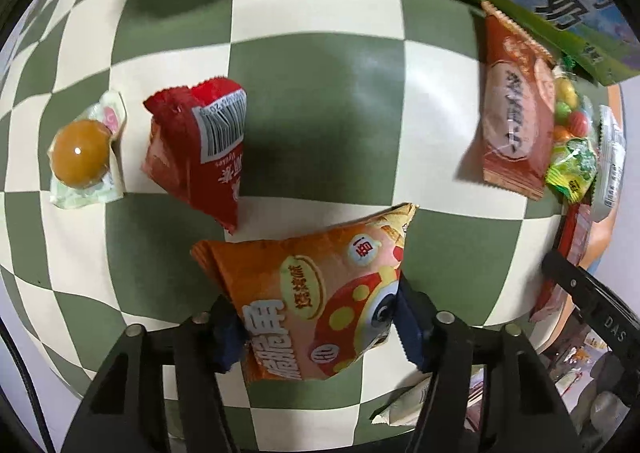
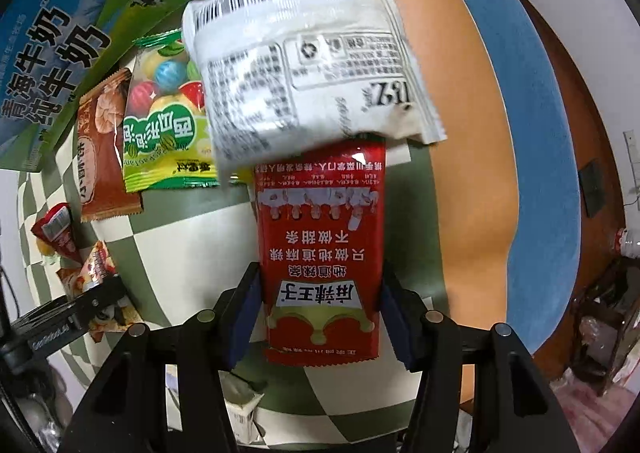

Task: Organize snacks
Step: 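Grasp the panda-print orange bag with the left gripper while the right grasps the red sauce packet, then carry both packets into the box and open both grippers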

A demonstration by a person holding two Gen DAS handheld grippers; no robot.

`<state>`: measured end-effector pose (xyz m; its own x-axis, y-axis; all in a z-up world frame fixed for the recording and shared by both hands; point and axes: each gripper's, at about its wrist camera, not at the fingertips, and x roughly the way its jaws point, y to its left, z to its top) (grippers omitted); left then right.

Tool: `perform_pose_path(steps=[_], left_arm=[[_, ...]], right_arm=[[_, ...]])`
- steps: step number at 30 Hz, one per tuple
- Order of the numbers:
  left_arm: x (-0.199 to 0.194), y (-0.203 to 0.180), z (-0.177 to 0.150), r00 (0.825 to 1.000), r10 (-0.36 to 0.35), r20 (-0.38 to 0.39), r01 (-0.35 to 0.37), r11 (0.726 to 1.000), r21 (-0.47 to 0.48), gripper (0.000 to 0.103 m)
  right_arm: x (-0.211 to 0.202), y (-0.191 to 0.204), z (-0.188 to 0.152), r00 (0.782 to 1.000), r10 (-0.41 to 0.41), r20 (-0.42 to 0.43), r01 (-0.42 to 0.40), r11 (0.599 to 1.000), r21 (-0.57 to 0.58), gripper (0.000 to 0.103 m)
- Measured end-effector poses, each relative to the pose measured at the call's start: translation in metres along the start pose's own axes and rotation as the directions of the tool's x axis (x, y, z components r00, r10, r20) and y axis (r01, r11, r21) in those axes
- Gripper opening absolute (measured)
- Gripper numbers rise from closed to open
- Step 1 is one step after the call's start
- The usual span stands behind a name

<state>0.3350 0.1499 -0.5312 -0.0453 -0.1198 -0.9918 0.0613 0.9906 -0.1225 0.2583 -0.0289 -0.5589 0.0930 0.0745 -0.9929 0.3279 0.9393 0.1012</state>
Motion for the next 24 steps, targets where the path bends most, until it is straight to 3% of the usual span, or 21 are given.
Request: perform_pose_path(steps=[4,14,18,24], left_arm=[[-0.014,-0.003,-0.009,1.0,-0.017,0.022,0.016,1.0,0.024,0.056],[-0.082,-0.012,-0.004,0.991,-0.11,0.075,0.105,0.992,0.069,0.056],[-0.12,-0.006,0.01,0.981,-0.154,0.121,0.145,0.986,0.079,0.056],[-0.172,0.006,0.038,0.956,-0.215,0.202,0.2,0.976,0.089,0.056]], right_arm=[[-0.01,0.008,-0.008,1.0,-0.001,0.018,0.001,0.999,-0.033,0.05],[-0.043,0.057,-0.036,0.99,0.142,-0.007,-0.142,0.985,-0.103,0.048],[-0.068,0.078,-0.041,0.977,0.214,-0.001,-0.212,0.966,-0.147,0.047],[-0.124,0.093,-0.028,0.952,0.294,0.085,-0.27,0.939,-0.214,0.047]])
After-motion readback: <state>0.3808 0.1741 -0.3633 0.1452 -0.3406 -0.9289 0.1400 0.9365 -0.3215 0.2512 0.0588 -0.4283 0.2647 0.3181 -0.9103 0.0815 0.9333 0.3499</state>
